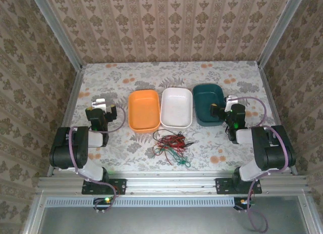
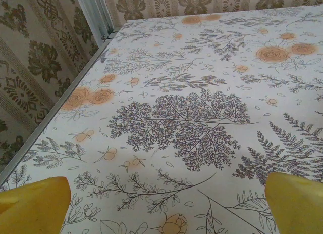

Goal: Untangle the cables

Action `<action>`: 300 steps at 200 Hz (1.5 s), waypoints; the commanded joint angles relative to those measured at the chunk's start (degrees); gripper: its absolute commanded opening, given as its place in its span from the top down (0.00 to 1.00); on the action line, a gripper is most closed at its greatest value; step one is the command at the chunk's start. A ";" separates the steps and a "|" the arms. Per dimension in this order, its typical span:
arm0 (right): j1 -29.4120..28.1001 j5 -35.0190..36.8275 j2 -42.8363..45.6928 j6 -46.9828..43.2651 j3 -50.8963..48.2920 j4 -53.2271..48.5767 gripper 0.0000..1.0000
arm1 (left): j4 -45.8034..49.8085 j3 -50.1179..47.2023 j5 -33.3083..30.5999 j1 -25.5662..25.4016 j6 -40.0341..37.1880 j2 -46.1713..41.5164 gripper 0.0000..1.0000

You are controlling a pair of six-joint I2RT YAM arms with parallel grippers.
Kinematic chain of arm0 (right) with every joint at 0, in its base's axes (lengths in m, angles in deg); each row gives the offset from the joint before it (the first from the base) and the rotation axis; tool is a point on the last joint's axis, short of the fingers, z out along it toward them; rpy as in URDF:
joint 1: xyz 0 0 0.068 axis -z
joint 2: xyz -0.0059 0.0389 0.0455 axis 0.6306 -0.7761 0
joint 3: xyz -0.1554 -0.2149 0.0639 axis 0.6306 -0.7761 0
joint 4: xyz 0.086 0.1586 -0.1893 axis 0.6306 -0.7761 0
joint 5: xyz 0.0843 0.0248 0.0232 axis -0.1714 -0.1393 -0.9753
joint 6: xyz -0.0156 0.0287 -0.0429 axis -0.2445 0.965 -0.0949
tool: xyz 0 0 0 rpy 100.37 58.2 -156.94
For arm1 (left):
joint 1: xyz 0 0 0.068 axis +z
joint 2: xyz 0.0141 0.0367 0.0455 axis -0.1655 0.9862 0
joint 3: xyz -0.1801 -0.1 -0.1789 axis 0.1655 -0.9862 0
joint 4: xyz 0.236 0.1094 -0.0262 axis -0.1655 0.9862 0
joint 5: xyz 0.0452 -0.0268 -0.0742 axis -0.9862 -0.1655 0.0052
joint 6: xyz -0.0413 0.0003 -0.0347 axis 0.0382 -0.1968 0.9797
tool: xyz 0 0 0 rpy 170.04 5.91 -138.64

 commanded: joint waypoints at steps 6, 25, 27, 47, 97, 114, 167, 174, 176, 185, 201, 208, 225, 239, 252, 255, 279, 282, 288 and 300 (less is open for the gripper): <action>0.47 -1.24 0.16 0.31 1.22 0.55 0.00 | 0.12 1.37 -0.60 -0.44 -0.50 0.31 0.00; 0.47 -1.33 0.18 0.33 1.18 0.55 0.00 | 0.09 1.37 -0.60 -0.43 -0.50 0.34 0.00; 0.47 -1.28 0.18 0.36 1.15 0.55 0.00 | 0.15 1.34 -0.63 -0.44 -0.50 0.35 0.00; 0.47 -1.31 0.18 0.30 1.14 0.55 0.00 | 0.15 1.33 -0.61 -0.37 -0.50 0.40 0.00; 0.47 -1.26 0.15 0.41 1.22 0.55 0.00 | 0.13 1.37 -0.63 -0.43 -0.46 0.36 0.00; 0.47 -1.29 0.18 0.38 1.17 0.55 0.00 | 0.14 1.33 -0.64 -0.42 -0.46 0.35 0.00; 0.06 -0.64 0.27 0.23 1.03 0.72 0.00 | 0.04 1.29 -0.60 -0.44 -0.45 0.30 0.00; -0.03 -0.56 0.25 0.22 1.10 0.72 0.00 | -0.06 1.24 -0.64 -0.44 -0.50 0.34 0.00; 0.02 -0.56 0.27 0.22 1.06 0.72 0.00 | -0.11 1.24 -0.58 -0.44 -0.55 0.35 0.00; -0.04 -0.56 0.27 0.23 0.97 0.72 0.00 | -0.24 1.15 -0.43 -0.48 -0.61 0.34 0.00; 0.03 -0.65 0.27 0.26 0.97 0.81 0.00 | -0.26 1.15 -0.05 -0.36 -0.59 0.26 0.00; 0.10 -0.65 0.27 0.31 0.97 0.75 0.00 | -0.40 0.94 0.17 -0.28 -0.53 0.19 0.00; 0.36 -1.21 0.17 0.39 1.13 0.64 0.00 | -0.60 0.89 0.39 -0.15 -0.50 0.18 0.00; 0.39 -1.25 0.15 0.39 1.17 0.55 0.00 | -0.50 0.88 0.35 -0.16 -0.50 0.19 0.00; 0.39 -1.34 0.35 0.35 0.92 0.91 0.00 | -0.16 1.26 0.32 -0.21 -0.69 0.18 0.00; 0.39 -1.47 0.48 0.31 1.10 1.08 0.00 | 0.36 1.50 0.66 -0.30 -0.98 -0.08 0.00; -0.41 0.50 9.73 2.18 10.11 -24.07 0.09 | 19.15 7.22 -2.36 -3.18 -3.39 -11.03 0.00; -0.41 1.28 10.80 3.63 11.39 -26.71 0.13 | 22.08 8.24 -3.30 -3.77 -3.52 -12.77 0.00; -0.60 2.94 12.56 7.29 12.92 -31.33 0.17 | 26.88 9.95 -4.71 -4.77 -4.05 -15.95 0.00; -2.19 7.30 16.51 13.77 12.22 -33.75 0.21 | 33.11 12.23 -11.59 -6.74 -3.57 -21.47 0.00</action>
